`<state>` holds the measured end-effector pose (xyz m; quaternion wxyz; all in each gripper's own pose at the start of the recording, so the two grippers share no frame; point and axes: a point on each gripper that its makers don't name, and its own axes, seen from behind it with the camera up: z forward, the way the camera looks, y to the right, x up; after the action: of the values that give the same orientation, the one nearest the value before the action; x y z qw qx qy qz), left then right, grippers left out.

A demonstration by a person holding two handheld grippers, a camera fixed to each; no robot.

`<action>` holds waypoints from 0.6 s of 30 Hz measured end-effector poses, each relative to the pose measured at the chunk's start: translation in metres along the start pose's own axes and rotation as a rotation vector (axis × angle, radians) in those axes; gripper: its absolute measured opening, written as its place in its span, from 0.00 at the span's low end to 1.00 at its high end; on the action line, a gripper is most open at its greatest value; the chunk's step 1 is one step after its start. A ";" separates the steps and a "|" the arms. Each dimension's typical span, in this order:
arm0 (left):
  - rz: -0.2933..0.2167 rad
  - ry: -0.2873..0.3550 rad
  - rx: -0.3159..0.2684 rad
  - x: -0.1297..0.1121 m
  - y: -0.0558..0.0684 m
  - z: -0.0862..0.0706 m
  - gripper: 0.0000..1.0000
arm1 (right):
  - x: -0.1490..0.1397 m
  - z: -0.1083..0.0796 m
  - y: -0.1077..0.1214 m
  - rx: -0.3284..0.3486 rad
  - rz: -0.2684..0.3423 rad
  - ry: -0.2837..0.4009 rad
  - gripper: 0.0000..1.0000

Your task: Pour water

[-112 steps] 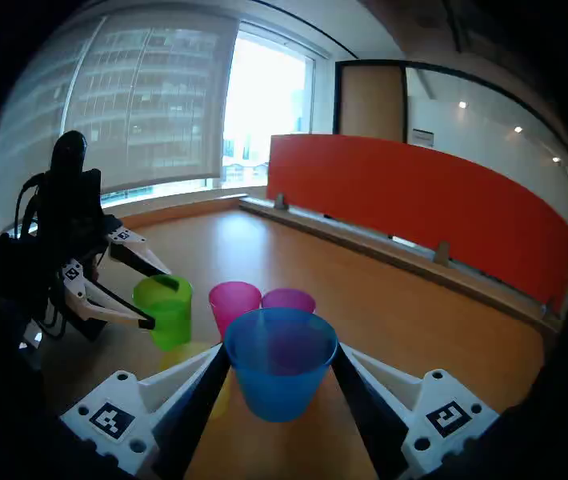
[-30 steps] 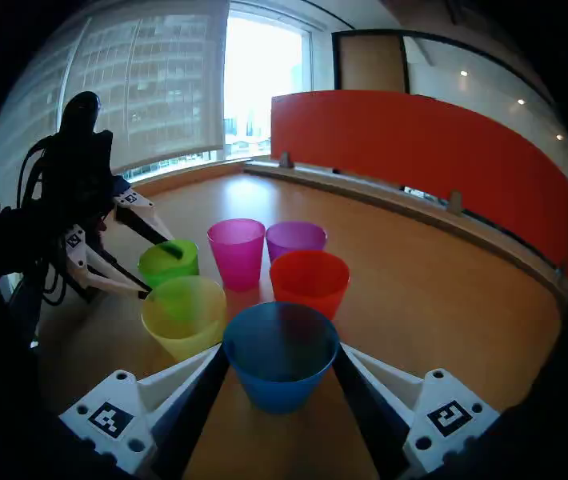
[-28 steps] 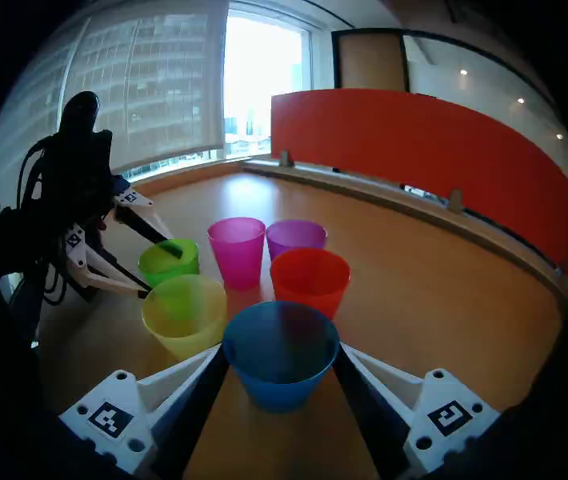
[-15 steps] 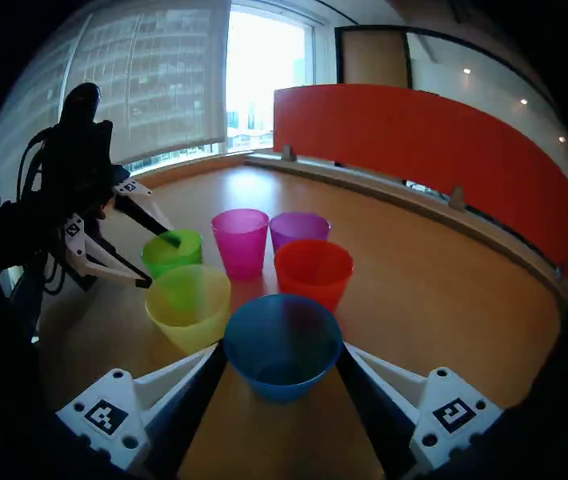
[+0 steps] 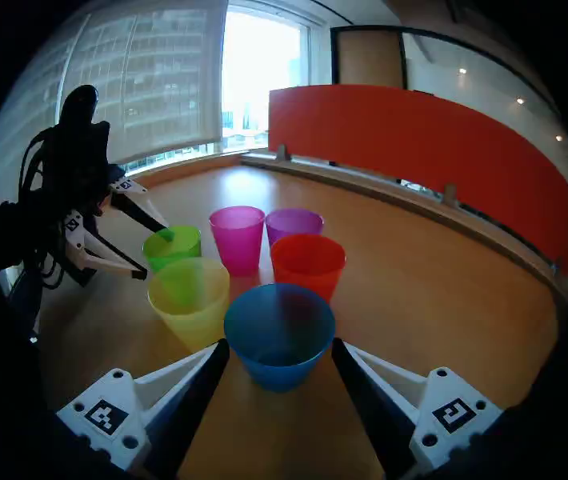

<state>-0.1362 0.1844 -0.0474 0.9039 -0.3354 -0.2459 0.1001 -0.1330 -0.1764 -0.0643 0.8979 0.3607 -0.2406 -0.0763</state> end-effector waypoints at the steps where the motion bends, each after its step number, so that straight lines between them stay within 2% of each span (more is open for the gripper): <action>1: -0.001 0.000 0.003 0.000 -0.001 -0.001 0.90 | 0.000 -0.001 0.000 -0.003 -0.001 0.000 0.99; 18: -0.030 0.013 0.066 -0.011 -0.011 -0.029 0.90 | -0.010 -0.032 0.006 -0.060 0.010 0.006 1.00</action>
<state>-0.1301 0.1560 -0.0629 0.9174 -0.3023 -0.2418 0.0925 -0.1266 -0.1492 -0.0845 0.9094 0.3326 -0.2373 -0.0781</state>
